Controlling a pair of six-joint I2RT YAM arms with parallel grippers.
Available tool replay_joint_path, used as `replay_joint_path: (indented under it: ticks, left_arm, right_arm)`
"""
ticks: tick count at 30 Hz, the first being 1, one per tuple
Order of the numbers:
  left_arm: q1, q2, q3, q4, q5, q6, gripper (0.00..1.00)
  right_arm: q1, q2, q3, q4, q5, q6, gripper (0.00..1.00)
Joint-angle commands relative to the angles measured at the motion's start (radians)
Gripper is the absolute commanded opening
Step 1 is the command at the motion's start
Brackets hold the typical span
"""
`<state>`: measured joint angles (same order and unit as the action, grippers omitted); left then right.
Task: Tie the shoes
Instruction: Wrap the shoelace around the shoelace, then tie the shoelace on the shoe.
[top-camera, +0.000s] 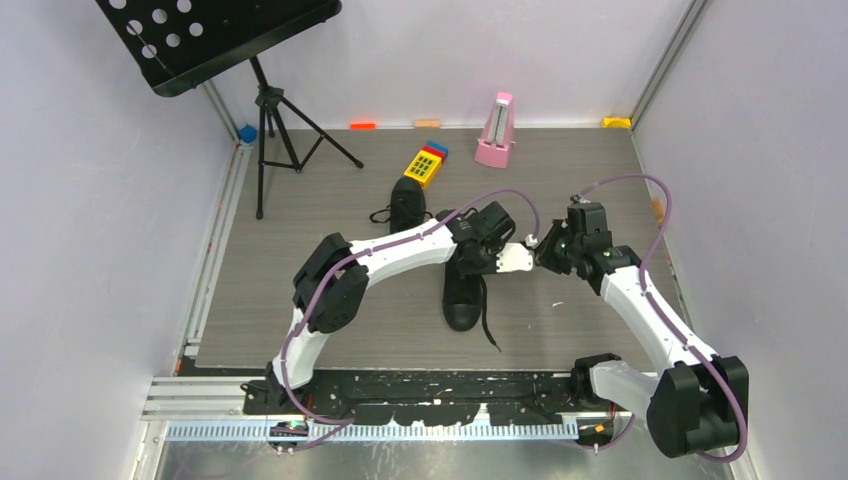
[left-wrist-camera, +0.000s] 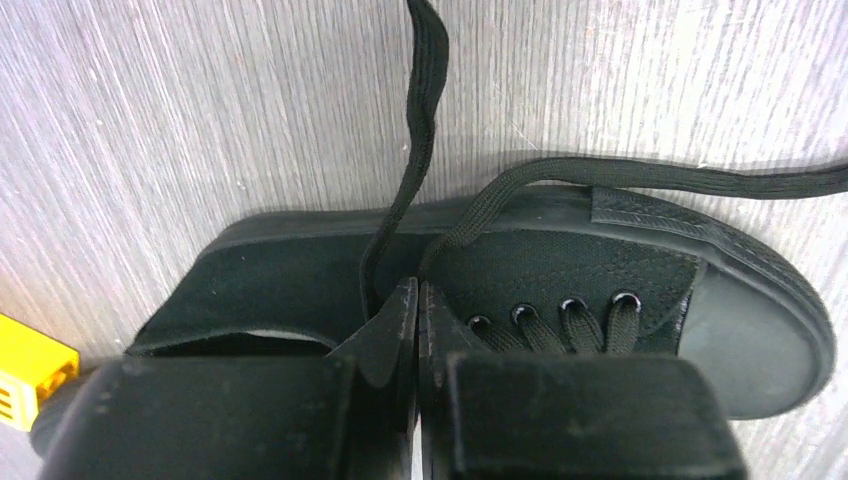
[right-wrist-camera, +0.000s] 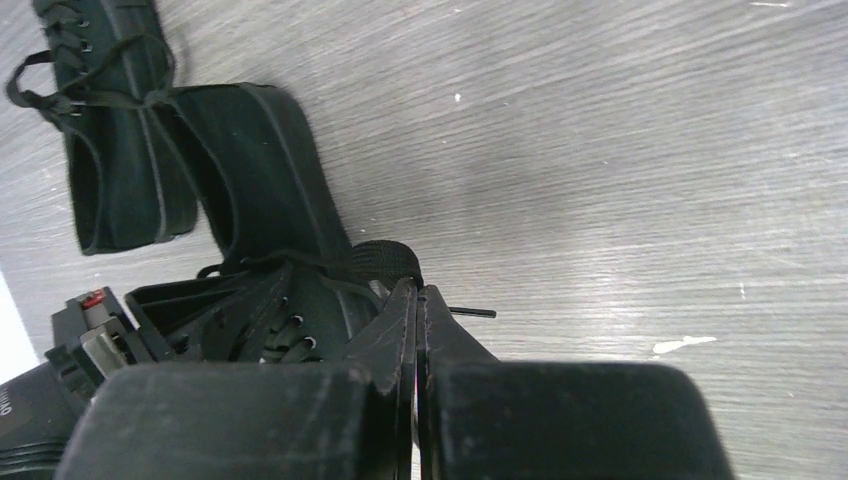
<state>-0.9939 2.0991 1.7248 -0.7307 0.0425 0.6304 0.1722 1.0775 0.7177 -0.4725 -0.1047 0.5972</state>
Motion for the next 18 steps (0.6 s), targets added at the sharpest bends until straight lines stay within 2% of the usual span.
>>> replay_joint_path:
  ticks: [1,4,10,18]
  left_arm:
    - [0.029,-0.094,0.030,0.062,0.085,-0.126,0.00]
    - [0.049,-0.077,0.065,0.027,0.173,-0.201,0.00]
    - [0.080,-0.112,0.022,0.084,0.311,-0.272,0.00]
    - [0.111,-0.171,-0.022,0.138,0.388,-0.306,0.00]
  right_arm:
    - [-0.003,-0.022,0.000,0.048,-0.118,-0.016,0.00]
    - [-0.003,-0.019,0.006,0.049,-0.133,-0.010,0.00]
    - [-0.005,-0.023,0.076,0.000,-0.031,-0.029,0.00]
    - [-0.021,0.012,0.082,0.006,-0.060,-0.026,0.00]
